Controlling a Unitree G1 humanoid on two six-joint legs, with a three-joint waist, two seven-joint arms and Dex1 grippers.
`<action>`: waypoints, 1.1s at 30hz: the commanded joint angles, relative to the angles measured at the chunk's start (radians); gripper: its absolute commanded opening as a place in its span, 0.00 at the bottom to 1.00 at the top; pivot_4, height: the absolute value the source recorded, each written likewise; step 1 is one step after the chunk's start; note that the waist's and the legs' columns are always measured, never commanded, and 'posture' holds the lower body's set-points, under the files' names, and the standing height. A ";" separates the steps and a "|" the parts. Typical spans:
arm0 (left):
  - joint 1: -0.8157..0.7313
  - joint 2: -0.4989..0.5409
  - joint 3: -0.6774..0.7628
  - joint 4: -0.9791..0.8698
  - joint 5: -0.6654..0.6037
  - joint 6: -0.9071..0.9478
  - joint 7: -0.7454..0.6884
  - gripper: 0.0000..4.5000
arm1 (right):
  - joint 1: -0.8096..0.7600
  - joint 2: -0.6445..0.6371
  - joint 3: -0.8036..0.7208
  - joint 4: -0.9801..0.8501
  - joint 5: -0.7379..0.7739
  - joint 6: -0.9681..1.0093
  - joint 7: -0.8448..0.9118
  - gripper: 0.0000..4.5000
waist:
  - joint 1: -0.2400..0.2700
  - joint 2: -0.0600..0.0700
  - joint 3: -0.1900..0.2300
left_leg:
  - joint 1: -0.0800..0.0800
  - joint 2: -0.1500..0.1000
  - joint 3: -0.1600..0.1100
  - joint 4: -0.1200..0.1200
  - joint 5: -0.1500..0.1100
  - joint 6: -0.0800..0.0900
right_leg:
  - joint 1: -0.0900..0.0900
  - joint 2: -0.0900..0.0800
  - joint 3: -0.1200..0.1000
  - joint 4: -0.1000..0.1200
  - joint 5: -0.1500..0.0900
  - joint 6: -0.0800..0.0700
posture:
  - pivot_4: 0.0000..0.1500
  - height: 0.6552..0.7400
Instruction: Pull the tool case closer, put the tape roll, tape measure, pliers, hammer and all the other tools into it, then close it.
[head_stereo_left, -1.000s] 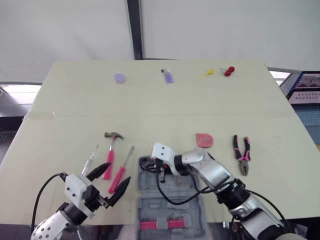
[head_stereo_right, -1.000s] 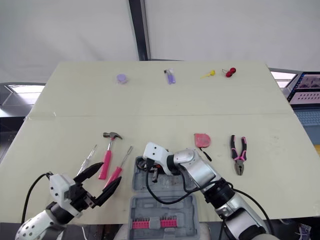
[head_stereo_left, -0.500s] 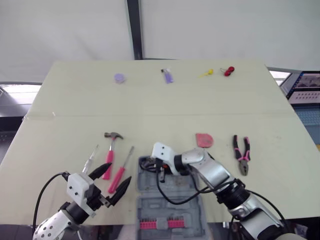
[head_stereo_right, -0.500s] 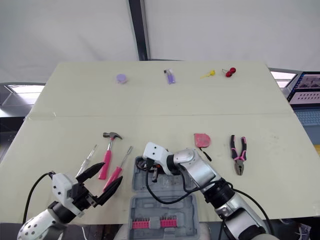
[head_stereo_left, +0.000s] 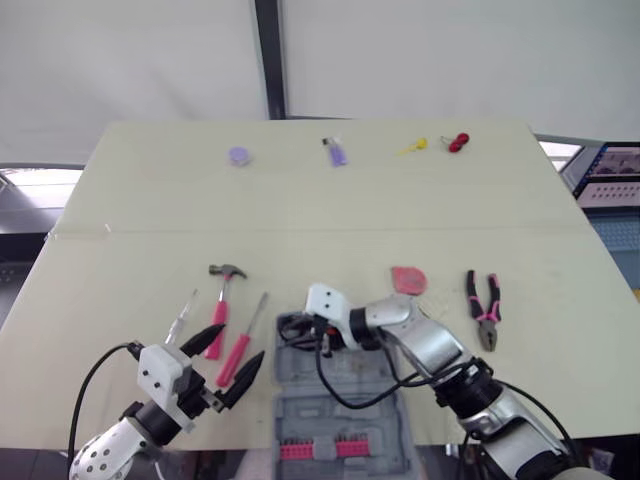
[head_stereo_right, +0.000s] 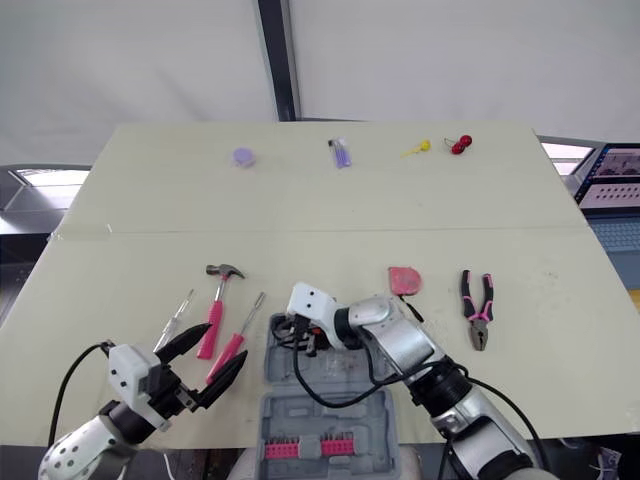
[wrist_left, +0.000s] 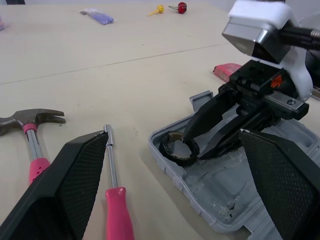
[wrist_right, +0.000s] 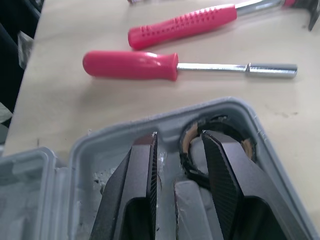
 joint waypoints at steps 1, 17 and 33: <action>0.001 0.007 -0.004 -0.038 0.000 -0.005 0.003 1.00 | -0.009 0.017 -0.048 -0.002 0.022 -0.075 -0.004 0.33 | 0.000 0.000 0.000 | 0.000 0.000 0.000 0.000 0.000 0.000 | 0.000 0.000 0.000 0.000 0.000 0.000 | 1.00 1.00; -0.025 0.005 -0.014 -0.031 0.009 -0.004 0.012 1.00 | -0.020 0.103 -0.029 0.203 -0.048 -0.246 -0.027 0.22 | -0.002 0.000 0.000 | 0.000 0.001 0.000 0.000 0.000 0.000 | 0.000 0.001 0.000 0.000 0.000 0.000 | 1.00 1.00; -0.032 0.007 -0.012 -0.033 0.012 -0.001 0.020 1.00 | -0.022 0.123 0.008 0.374 -0.164 -0.345 -0.036 0.22 | -0.003 0.000 0.000 | 0.001 0.001 0.001 0.000 0.000 0.000 | 0.000 0.001 0.001 0.000 0.000 0.000 | 1.00 1.00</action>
